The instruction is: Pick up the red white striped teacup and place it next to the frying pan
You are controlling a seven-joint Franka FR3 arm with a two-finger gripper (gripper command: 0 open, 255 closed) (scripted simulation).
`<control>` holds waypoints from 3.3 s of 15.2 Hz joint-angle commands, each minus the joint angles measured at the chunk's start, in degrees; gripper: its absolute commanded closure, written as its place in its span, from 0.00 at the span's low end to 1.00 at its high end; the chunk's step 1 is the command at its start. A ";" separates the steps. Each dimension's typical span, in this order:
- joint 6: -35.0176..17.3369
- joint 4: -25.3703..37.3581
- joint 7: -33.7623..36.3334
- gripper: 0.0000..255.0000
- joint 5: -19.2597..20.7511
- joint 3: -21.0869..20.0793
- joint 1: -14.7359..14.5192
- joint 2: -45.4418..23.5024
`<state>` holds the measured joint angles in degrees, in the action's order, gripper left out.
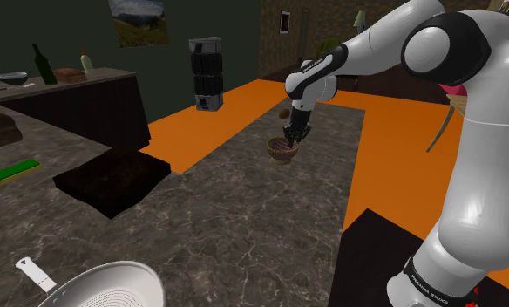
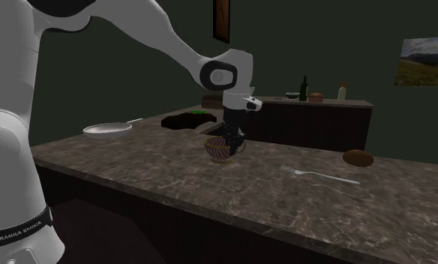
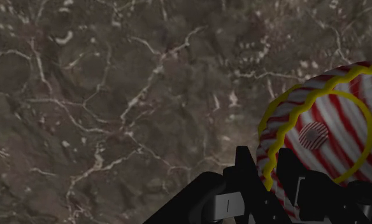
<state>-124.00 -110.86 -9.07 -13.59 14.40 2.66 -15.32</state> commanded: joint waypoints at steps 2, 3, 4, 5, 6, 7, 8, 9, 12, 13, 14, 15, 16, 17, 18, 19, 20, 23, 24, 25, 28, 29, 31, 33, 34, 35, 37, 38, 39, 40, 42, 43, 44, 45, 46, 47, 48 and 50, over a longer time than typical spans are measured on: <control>0.63 0.26 0.20 1.00 0.21 0.06 -0.04 0.34; 1.28 0.57 0.39 1.00 0.40 0.11 -0.07 0.71; 1.93 0.89 0.57 1.00 0.58 0.17 -0.10 1.07; 2.58 1.22 0.75 1.00 0.76 0.22 -0.13 1.42; 3.24 1.57 0.93 1.00 0.94 0.27 -0.15 1.76; 3.90 1.93 1.10 1.00 1.11 0.31 -0.17 2.09; 4.57 2.30 1.28 1.00 1.28 0.35 -0.19 2.41; 5.24 2.68 1.44 1.00 1.44 0.39 -0.21 2.72; 7.26 3.92 1.93 1.00 1.89 0.50 -0.25 3.59; 7.95 4.35 2.08 1.00 2.03 0.53 -0.26 3.85; 8.63 4.80 2.24 1.00 2.16 0.56 -0.27 4.11; 9.32 5.27 2.38 1.00 2.29 0.59 -0.27 4.35; 10.01 5.75 2.53 1.00 2.41 0.62 -0.28 4.58; 10.70 6.24 2.67 1.00 2.53 0.64 -0.28 4.81; 11.40 6.75 2.81 1.00 2.64 0.67 -0.29 5.02; 12.10 7.27 2.95 1.00 2.75 0.69 -0.29 5.22; 12.81 7.80 3.08 1.00 2.85 0.71 -0.29 5.40; 14.94 9.49 3.47 1.00 3.12 0.77 -0.28 5.89; 15.66 10.08 3.59 1.00 3.20 0.78 -0.27 6.03; 16.38 10.69 3.71 1.00 3.28 0.80 -0.27 6.16; 18.56 12.60 4.05 1.00 3.47 0.85 -0.23 6.47; 19.30 13.27 4.16 1.00 3.53 0.87 -0.22 6.55; 18.83 11.06 5.28 1.00 4.06 0.50 -0.95 8.52; 17.46 6.40 7.51 1.00 5.00 -0.35 -2.32 12.25; 16.85 4.21 8.66 1.00 5.43 -0.85 -2.94 14.04; 16.29 2.11 9.83 1.00 5.82 -1.38 -3.52 15.79; 15.32 -1.84 12.22 1.00 6.48 -2.57 -4.59 19.15; 14.89 -3.70 13.43 1.00 6.75 -3.21 -5.09 20.77; 14.51 -5.48 14.66 1.00 6.98 -3.87 -5.58 22.35; 14.16 -7.20 15.88 1.00 7.16 -4.57 -6.06 23.89; 13.57 -10.42 18.35 1.00 7.38 -6.03 -6.98 26.84; 13.33 -11.93 19.59 1.00 7.41 -6.82 -7.41 28.26; 13.11 -13.37 20.83 1.00 7.40 -7.63 -7.85 29.63; 12.91 -14.75 22.08 1.00 7.34 -8.46 -8.29 30.97; 12.75 -16.07 23.33 1.00 7.24 -9.30 -8.73 32.26; 12.60 -17.32 24.58 1.00 7.09 -10.16 -9.19 33.51; 12.48 -18.50 25.84 1.00 6.91 -11.02 -9.68 34.73; 12.28 -20.69 28.37 1.00 6.41 -12.83 -10.66 37.01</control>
<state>-111.47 -130.75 18.13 -6.92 2.35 -7.55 20.96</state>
